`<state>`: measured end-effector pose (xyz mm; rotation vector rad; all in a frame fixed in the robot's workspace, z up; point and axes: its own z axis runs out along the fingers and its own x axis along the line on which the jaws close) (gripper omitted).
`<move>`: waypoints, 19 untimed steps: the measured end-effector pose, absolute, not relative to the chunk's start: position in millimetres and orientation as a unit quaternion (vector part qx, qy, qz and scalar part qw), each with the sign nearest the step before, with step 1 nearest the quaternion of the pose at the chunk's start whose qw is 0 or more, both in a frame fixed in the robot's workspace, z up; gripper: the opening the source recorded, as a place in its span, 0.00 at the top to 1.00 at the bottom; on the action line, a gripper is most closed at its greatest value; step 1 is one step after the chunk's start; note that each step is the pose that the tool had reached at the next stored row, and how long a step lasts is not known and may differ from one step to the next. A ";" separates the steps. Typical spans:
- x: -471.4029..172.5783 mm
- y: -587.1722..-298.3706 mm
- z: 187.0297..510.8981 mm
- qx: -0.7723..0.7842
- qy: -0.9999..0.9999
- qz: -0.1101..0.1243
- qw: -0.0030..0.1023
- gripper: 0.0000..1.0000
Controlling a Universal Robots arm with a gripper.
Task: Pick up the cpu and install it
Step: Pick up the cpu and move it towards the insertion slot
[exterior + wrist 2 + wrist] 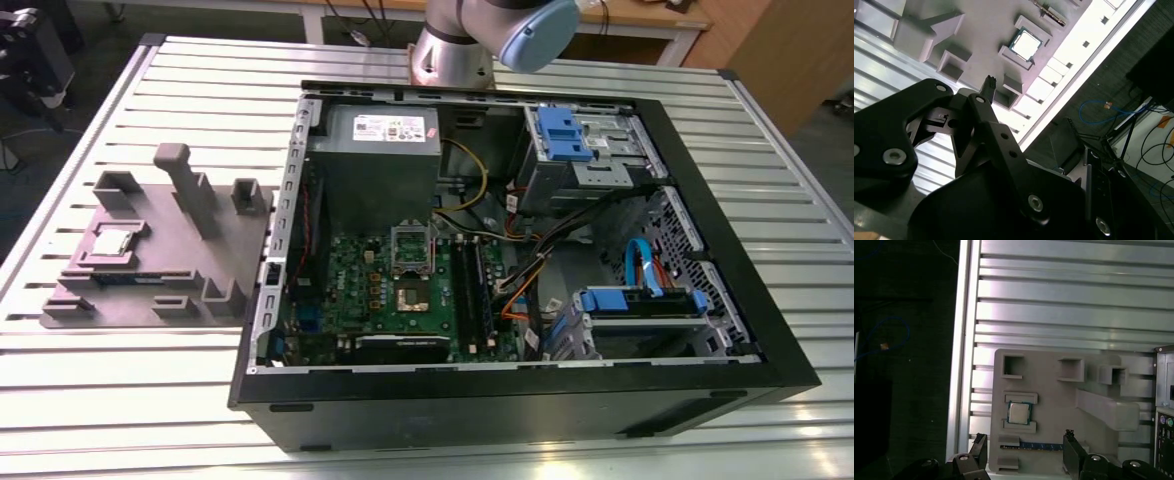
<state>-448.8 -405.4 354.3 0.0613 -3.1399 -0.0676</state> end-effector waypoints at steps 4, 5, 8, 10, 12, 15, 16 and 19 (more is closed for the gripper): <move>-448.9 -405.6 352.9 0.020 -1.000 -0.022 0.000 0.29; -448.9 -405.7 352.6 0.020 -1.000 -0.021 0.000 0.29; -448.9 -405.8 351.7 0.020 -1.000 -0.021 0.000 0.29; -448.9 -406.0 351.1 0.020 -1.000 -0.021 0.000 0.29; -448.9 -406.1 350.5 0.020 -1.000 -0.022 0.000 0.29; -448.8 -406.3 349.9 0.020 -1.000 -0.021 0.000 0.29; -448.8 -406.3 349.7 0.020 -1.000 -0.022 0.000 0.29; -448.9 -406.6 349.1 0.020 -1.000 -0.021 0.000 0.29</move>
